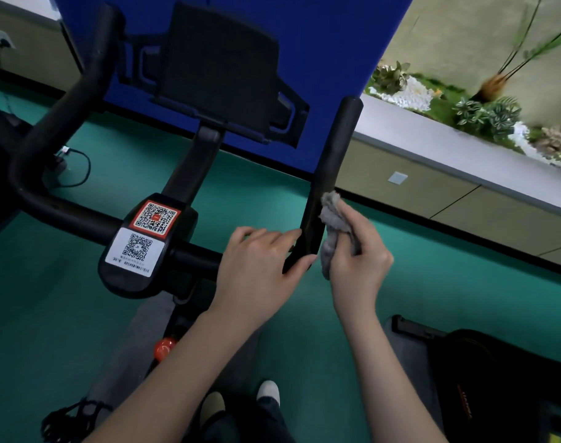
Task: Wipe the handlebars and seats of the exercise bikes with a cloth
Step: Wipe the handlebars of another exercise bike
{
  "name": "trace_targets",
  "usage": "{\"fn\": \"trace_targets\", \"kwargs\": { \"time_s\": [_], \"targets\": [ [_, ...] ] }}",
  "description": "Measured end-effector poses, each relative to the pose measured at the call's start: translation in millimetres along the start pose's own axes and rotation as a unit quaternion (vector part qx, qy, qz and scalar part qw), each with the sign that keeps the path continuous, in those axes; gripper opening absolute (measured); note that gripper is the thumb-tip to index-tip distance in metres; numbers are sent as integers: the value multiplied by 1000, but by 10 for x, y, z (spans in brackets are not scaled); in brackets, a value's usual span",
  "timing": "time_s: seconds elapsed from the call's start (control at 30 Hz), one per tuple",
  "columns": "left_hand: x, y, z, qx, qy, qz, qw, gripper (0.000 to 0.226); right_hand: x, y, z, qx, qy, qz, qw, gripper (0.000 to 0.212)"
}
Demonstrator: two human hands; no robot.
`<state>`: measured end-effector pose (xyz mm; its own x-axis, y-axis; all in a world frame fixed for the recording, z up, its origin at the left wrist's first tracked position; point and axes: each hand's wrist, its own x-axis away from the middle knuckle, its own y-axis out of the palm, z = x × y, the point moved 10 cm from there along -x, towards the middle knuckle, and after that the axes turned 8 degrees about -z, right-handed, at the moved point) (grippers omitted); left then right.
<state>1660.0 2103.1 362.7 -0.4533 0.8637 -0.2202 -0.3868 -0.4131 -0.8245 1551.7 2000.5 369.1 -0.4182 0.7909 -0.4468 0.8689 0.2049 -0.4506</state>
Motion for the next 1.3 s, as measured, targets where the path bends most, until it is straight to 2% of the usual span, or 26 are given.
{"fn": "trace_targets", "kwargs": {
  "time_s": [0.07,0.2,0.43,0.53,0.6,0.7,0.8,0.87,0.97,1.07,1.17,1.27,1.3],
  "targets": [
    [-6,-14,-2,14,3,3,1000,42,-31,50,-25,0,-30,-30,999,52],
    [11,2,-9,25,4,-11,1000,47,-117,95,94,-32,15,-35,999,50],
    [31,-7,-8,15,14,-13,1000,45,-92,66,70,-22,14,-60,998,44],
    [43,-12,-26,18,12,-10,1000,44,-285,-20,-70,39,-30,-92,995,39],
    [48,-17,-32,19,12,-8,1000,43,-428,38,-236,92,-81,-162,979,42],
    [53,-41,-30,28,18,0,999,41,-553,247,-527,190,-198,-279,920,39],
    [58,-58,-17,26,19,13,999,39,-550,481,-767,227,-283,-369,856,37],
    [67,-47,2,21,16,17,1000,35,-437,693,-841,237,-307,-451,804,36],
    [106,-59,18,13,-5,41,999,32,-240,963,-748,282,-308,-570,707,33],
    [139,-58,22,14,-18,66,998,28,-329,1075,-665,324,-307,-604,661,31],
    [151,-70,-2,27,-29,80,996,26,-617,1111,-670,370,-317,-569,663,28],
    [149,-83,-22,40,-33,87,995,26,-739,1094,-700,291,-259,-577,718,20],
    [142,-85,-26,42,-35,87,995,25,-689,1093,-712,261,-245,-591,723,18]
  ]
}}
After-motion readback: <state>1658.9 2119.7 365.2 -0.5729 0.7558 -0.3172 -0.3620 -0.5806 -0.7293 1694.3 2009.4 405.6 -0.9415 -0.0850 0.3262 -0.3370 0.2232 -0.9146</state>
